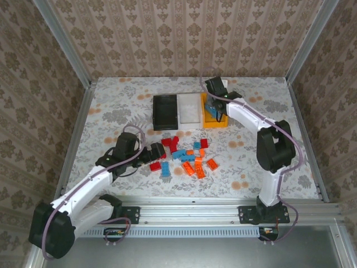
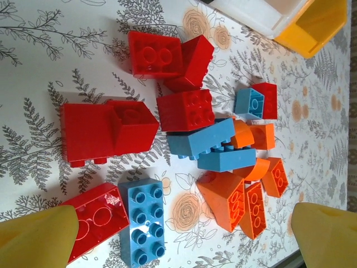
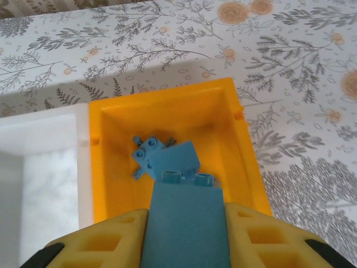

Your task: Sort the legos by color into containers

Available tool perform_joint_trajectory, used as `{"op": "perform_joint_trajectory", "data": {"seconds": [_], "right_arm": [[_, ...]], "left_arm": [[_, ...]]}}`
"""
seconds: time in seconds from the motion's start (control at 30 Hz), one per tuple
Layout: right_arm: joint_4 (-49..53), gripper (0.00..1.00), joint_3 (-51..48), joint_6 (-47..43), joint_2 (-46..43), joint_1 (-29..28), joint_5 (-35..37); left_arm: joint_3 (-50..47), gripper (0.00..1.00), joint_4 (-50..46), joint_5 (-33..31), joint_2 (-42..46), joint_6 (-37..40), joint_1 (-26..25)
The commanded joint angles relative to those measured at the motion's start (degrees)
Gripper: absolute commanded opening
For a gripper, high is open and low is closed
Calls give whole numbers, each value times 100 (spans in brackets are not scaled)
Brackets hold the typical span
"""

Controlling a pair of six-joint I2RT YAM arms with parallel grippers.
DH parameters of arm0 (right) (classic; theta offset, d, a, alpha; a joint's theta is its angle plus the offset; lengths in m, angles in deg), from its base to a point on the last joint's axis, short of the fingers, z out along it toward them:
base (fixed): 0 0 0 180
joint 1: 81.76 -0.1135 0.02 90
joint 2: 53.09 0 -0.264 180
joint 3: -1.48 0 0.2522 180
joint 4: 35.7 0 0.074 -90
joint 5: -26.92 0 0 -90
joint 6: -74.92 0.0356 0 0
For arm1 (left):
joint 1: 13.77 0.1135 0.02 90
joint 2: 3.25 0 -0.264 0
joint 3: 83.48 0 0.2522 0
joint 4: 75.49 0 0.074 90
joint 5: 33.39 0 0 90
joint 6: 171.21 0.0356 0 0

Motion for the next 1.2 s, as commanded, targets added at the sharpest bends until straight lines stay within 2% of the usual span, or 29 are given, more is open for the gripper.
{"op": "perform_joint_trajectory", "data": {"seconds": [0.0,0.17,0.47,0.73,1.03,1.1,1.17], "right_arm": [[324,33,360,-197,307,76,-275],[411,33,763,-280,672,178,-254],[184,32,506,-401,599,236,-196],[-339,32,-952,-240,-89,187,-320],[-467,33,-1147,-219,-177,16,-453],[-469,38,-1058,-258,-98,19,-483],[-378,51,-932,-284,-69,7,-476]], "left_arm": [[240,100,7,-81,-116,203,-13],[253,100,42,-99,-300,240,7],[280,100,172,-58,-584,244,12],[191,100,290,40,-576,144,6],[42,100,215,-6,-241,38,-23],[30,100,170,-35,-154,22,-23],[21,100,102,-46,-77,28,-23]]}}
